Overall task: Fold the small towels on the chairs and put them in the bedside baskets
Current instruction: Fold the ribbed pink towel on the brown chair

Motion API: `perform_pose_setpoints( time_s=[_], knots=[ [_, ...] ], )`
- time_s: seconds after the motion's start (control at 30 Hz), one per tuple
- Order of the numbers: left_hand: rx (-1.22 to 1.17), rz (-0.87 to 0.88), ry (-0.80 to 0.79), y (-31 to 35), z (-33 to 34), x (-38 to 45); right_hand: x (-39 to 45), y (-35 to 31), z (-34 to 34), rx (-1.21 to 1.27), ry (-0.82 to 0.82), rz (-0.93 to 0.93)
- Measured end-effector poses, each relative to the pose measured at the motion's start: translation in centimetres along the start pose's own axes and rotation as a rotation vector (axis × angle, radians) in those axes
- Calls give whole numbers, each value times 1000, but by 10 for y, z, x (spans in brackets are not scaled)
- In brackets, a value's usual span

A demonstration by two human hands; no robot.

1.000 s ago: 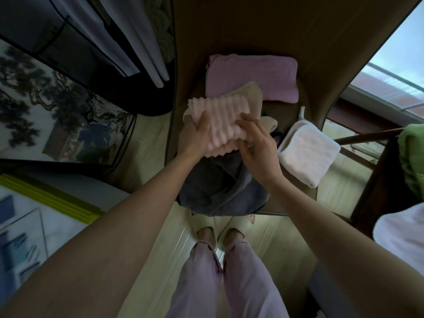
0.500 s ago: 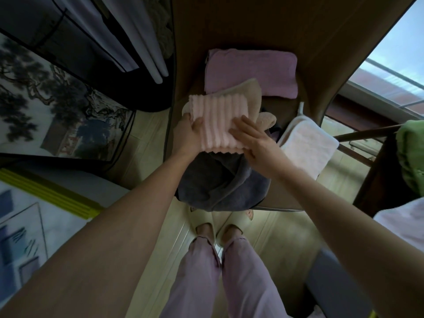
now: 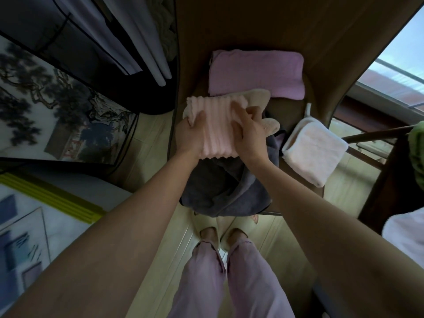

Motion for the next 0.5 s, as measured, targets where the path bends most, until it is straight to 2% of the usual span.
perform_pose_setpoints(
  time_s=[0.1,0.23,0.33,0.4,0.5],
  knots=[
    [-45,63,-3,9,-1,-8,-1,0,-5,-39,-13,11],
    [-51,203,-67,47,-4,-22,-10,-17,-42,31,93,21],
    [49,289,-190,82,13,-42,-19,-35,-66,442,-4,94],
    [76,293,-337,98,39,-62,-25,-33,-74,697,-66,227],
    [-42,145,-572,104,83,-87,-33,-13,-91,1054,-80,475]
  ],
)
Point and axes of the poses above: each hand's wrist, its own x-axis towards the middle knuckle, its own z-axis out of the palm, y = z × x, the point moved 8 cm from there along x, towards the middle knuckle, and after that the axes turned 1 degree about -y, right-handed, at the moved point
